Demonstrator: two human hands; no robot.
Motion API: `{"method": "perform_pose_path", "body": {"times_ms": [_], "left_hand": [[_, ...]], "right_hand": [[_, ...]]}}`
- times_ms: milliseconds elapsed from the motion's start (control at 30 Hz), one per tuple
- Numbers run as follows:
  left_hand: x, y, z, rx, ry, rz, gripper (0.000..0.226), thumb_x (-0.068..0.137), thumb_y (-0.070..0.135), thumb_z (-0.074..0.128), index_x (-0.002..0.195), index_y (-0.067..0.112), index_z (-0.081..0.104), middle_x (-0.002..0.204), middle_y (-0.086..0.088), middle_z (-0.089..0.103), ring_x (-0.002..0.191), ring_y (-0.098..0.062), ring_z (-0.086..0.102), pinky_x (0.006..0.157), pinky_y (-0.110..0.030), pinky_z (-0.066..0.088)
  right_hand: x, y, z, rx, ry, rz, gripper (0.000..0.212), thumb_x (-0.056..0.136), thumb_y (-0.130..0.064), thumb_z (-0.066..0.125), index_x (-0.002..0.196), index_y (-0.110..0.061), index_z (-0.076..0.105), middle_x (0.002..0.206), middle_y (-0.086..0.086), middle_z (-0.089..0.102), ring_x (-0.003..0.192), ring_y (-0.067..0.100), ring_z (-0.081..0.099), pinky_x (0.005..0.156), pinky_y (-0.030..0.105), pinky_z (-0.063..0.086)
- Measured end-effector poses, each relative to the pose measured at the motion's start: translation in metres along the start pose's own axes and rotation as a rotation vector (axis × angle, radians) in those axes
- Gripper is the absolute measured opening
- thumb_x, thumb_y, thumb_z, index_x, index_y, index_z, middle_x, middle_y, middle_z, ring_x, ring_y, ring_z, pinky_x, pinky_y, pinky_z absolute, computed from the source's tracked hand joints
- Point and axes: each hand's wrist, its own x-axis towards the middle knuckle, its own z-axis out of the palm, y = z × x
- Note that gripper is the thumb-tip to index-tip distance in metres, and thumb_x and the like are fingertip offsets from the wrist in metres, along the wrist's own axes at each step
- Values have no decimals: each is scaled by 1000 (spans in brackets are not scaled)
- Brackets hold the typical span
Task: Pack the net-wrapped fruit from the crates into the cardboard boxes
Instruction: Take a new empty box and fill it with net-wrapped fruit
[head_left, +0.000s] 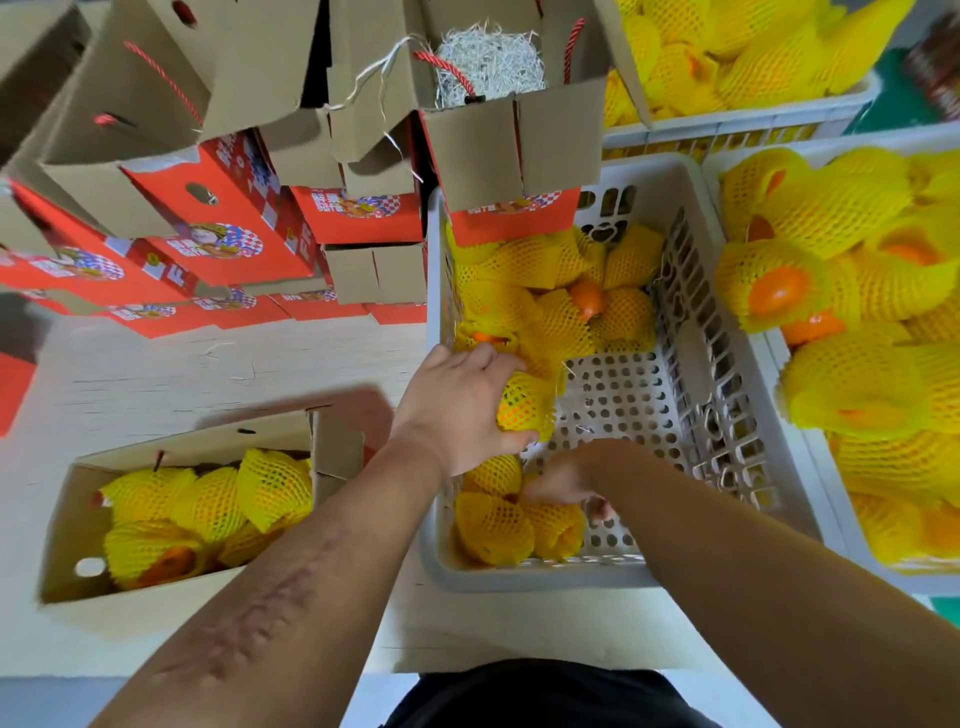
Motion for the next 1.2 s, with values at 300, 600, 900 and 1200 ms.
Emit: {"method": "perform_pose_path", "body": {"times_ms": [300, 600, 900, 1200], "left_hand": [[-5, -2, 0, -172, 136, -14, 82, 72, 83, 68, 136, 34, 55, 128, 8, 61, 112, -18, 56, 98, -32, 35], [-28, -6, -15, -826, 352, -14, 75, 79, 62, 78, 139, 27, 50, 131, 6, 51, 118, -12, 54, 100, -42, 50], [-190, -146, -41, -1120, 445, -102, 58, 87, 45, 78, 132, 55, 44, 129, 29, 54, 122, 3, 55, 95, -8, 43], [-280, -252, 11, -663, -107, -379, 68, 75, 86, 62, 128, 50, 37, 120, 23, 53, 110, -6, 57, 94, -32, 53]], "right_hand": [[-13, -11, 4, -213, 179, -19, 69, 88, -50, 72, 140, -11, 49, 125, 13, 58, 106, 28, 59, 90, 36, 55], [-99, -30, 7, 361, 852, -219, 56, 75, -30, 79, 118, -22, 44, 109, 9, 60, 100, 31, 61, 78, 50, 57], [-84, -219, 97, 293, 1111, -534, 61, 68, -36, 75, 121, -26, 47, 113, -7, 50, 101, 25, 56, 75, 36, 47], [-16, -318, 149, 121, 851, -410, 75, 70, -48, 71, 137, -32, 40, 128, -1, 49, 109, 24, 59, 91, 42, 55]]}}
